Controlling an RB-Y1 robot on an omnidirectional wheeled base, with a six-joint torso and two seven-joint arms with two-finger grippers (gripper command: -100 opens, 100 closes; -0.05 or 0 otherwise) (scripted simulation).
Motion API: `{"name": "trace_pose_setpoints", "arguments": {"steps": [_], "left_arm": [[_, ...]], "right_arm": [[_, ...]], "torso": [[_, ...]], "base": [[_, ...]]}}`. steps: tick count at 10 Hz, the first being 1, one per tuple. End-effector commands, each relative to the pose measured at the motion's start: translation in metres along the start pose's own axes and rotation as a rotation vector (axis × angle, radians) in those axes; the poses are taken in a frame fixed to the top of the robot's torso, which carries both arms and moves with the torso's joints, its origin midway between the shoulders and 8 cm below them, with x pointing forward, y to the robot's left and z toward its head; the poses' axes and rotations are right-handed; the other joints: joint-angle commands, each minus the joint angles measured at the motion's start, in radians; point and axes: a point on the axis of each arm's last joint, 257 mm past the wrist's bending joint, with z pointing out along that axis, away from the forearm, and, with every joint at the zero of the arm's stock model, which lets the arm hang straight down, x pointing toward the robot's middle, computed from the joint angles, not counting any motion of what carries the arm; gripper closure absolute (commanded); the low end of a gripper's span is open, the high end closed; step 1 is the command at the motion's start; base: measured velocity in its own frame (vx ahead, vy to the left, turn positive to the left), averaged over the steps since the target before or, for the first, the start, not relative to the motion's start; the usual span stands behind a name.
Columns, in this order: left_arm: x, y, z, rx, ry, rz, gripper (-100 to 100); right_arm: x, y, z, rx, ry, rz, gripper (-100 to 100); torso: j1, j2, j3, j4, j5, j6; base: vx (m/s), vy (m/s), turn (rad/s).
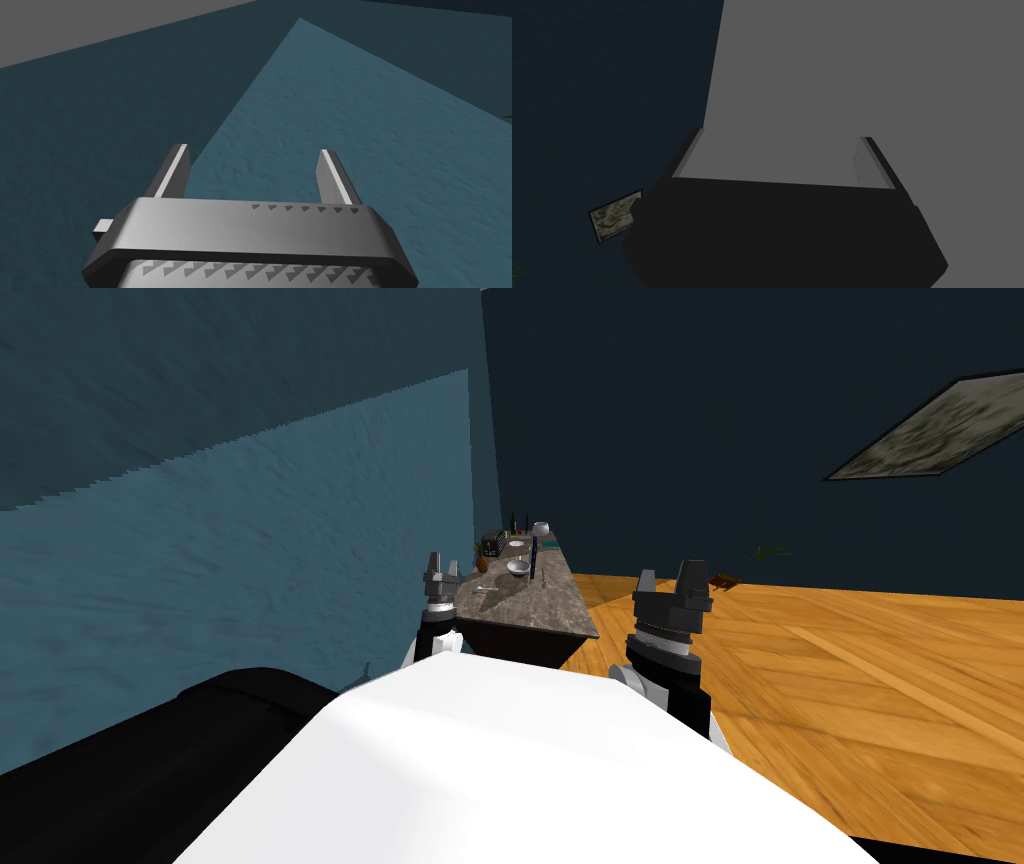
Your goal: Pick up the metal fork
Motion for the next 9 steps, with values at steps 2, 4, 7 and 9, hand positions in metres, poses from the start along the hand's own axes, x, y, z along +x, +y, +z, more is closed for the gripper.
{"name": "trace_pose_setpoints", "arguments": {"steps": [2,4,7,9], "left_arm": [[0.014,0.012,0.008,-0.034,0.064,-0.016,-100],[0.025,0.026,0.015,-0.072,0.102,-0.039,-100],[0.038,0.044,0.024,-0.120,0.140,-0.066,-100],[0.046,0.055,0.029,-0.152,0.159,-0.080,-100]], "right_arm": [[0.000,0.000,0.000,0.000,0.000,0.000,0],[0.000,0.000,0.000,0.000,0.000,0.000,0],[0.000,0.000,0.000,0.000,0.000,0.000,0],[0.000,0.000,0.000,0.000,0.000,0.000,0]], "torso": [[-0.003,0.001,0.000,0.000,-0.001,0.000],[-0.007,0.001,0.001,0.000,-0.002,0.000],[-0.006,0.000,0.000,0.000,-0.001,0.000],[-0.005,0.000,0.000,0.000,-0.001,0.000]], "base": [[-0.017,-0.081,-0.020],[-0.017,-0.106,-0.020],[-0.005,-0.092,-0.018],[-0.012,-0.064,-0.017]]}}
